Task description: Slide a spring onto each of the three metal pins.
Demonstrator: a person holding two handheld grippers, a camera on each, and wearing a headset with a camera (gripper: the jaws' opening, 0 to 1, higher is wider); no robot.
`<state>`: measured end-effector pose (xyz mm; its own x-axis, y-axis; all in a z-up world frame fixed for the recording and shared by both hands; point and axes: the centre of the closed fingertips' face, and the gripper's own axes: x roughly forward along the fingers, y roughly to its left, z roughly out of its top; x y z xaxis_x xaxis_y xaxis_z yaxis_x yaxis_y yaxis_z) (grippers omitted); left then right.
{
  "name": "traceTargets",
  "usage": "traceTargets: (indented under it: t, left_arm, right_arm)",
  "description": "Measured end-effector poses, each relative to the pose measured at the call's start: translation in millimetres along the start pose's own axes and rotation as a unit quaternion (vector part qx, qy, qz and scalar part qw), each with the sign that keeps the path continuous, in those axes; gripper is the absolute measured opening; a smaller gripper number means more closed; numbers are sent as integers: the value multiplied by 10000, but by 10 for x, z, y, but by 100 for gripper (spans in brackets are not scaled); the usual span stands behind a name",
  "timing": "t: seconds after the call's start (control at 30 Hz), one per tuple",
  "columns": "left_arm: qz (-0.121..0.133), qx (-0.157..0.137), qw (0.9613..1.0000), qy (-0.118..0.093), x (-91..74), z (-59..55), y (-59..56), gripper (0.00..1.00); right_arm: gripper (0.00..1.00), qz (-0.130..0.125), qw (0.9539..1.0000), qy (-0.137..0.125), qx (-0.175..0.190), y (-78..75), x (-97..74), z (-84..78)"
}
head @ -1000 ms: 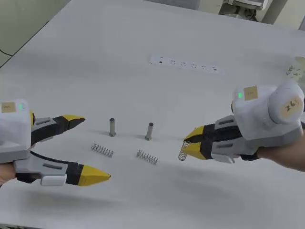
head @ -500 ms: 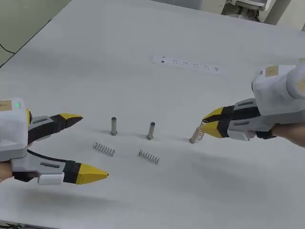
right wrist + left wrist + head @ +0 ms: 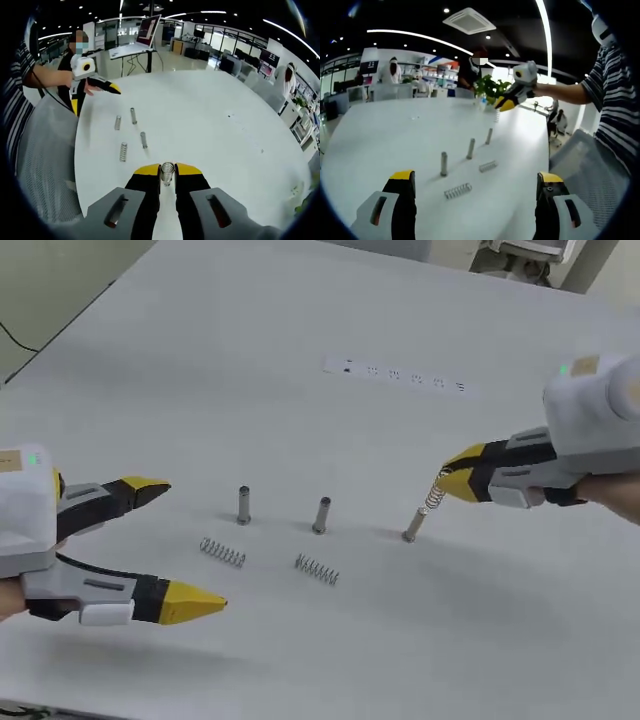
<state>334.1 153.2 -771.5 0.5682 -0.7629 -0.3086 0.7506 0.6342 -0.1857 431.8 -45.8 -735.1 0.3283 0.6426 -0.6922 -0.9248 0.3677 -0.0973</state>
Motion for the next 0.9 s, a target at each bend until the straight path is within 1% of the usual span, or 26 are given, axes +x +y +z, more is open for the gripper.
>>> traceTargets:
  t: [0.23,0.47,0.73,0.9]
  left_arm:
    - [24,-13,10000,-4,-15,-4,7,98]
    - [50,-24,10000,4,-28,-13,9,98]
    - [42,-42,10000,44,-20,-54,-9,98]
    - [40,-48,10000,24,-23,-44,-7,98]
  right_arm:
    - [8,-46,9999,49,139,-73,82,-65]
    - [8,-29,9997,99,237,-75,128,-136]
    - [8,-25,9997,75,237,-72,153,-124]
    - [8,-4,9997,100,238,-73,179,-134]
